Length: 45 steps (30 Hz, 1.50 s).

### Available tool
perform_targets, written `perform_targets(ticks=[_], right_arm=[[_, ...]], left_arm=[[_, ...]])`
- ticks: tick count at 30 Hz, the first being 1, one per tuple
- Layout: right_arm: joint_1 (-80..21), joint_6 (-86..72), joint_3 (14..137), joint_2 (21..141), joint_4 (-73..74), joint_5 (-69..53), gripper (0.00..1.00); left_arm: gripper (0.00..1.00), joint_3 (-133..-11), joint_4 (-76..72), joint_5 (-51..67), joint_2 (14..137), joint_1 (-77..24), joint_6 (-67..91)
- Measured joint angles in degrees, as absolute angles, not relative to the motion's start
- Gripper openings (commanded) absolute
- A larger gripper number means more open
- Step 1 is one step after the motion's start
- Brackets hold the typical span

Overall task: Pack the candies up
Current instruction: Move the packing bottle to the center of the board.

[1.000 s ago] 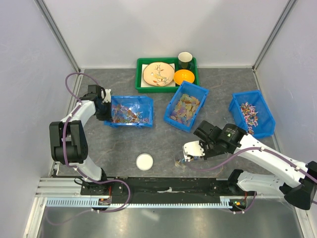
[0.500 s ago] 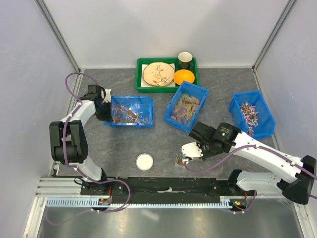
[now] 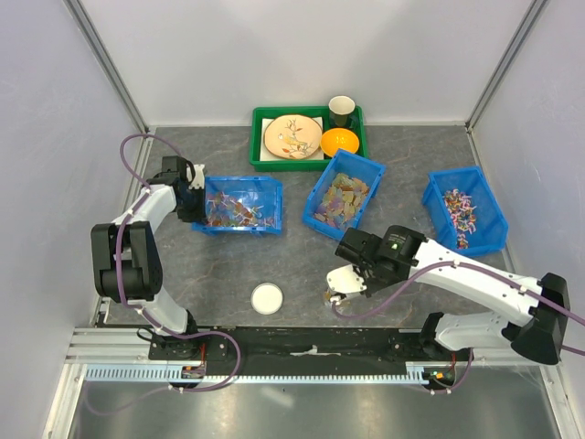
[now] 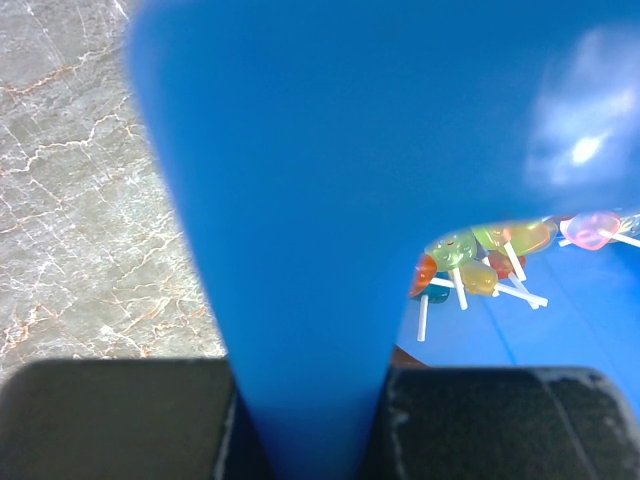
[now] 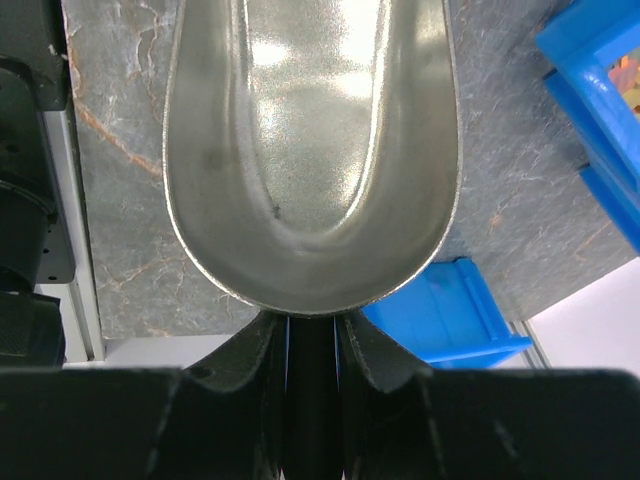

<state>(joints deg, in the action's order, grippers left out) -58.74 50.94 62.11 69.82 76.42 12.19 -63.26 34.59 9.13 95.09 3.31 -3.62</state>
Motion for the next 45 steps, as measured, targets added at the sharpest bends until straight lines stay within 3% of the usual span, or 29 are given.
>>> perform_targets(ticks=[34,45], right_arm=[[-55.09,50.87,68.75,85.89,55.92,23.00,0.00],[-54.37,51.31,83.40,86.96,58.39,22.37,0.00]], left_arm=[[0.02,-63.51,34.61,9.19,95.33,3.57,-3.62],[0.02,-63.51,34.61,9.56,95.31,3.68,-3.62]])
